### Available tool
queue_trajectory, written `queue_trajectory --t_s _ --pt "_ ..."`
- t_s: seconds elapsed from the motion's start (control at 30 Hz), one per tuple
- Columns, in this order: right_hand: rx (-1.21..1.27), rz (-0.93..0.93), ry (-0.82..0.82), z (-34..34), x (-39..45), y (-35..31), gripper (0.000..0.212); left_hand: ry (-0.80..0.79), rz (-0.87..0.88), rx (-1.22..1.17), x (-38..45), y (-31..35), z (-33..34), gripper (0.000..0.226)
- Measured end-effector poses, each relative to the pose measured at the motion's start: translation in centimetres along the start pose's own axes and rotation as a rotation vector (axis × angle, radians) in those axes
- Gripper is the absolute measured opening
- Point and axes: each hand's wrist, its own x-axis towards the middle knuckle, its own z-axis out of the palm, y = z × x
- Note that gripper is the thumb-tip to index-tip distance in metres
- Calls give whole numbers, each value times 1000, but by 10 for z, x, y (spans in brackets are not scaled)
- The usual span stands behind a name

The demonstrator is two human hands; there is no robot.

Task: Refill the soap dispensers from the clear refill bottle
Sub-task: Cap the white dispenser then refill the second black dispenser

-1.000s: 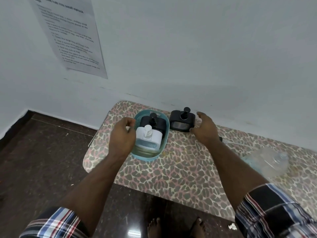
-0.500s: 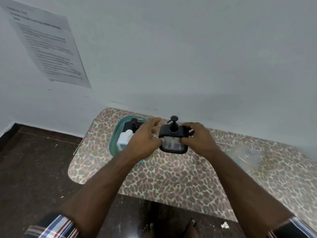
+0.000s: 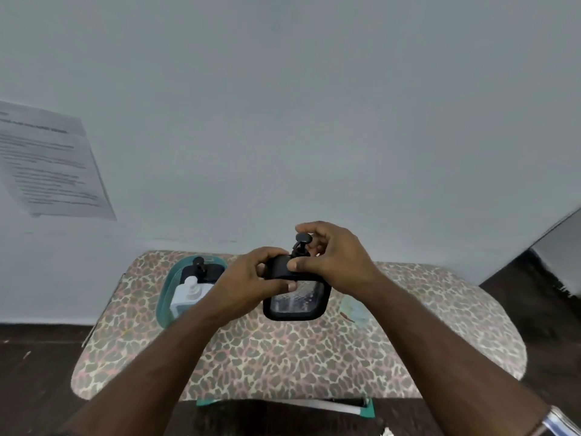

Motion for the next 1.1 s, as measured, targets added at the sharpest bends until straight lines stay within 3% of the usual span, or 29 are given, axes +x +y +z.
queue_trajectory --t_s 0.6,0.7,0.8,1.0,1.1 --pt "224 -87 -244 -58 -13 -41 87 -38 100 -25 -7 48 -7 48" --pt "23 -109 -102 -56 -14 -47 94 66 148 94 -4 50 -5 43" --pt "-69 -81 50 -47 -13 -50 89 102 168 132 -1 52 -4 44" --pt "138 -103 -101 -59 -10 -46 87 93 162 115 -2 50 -9 44" --pt "58 -93 -32 -54 -9 -44 90 115 167 124 -3 50 -9 43"
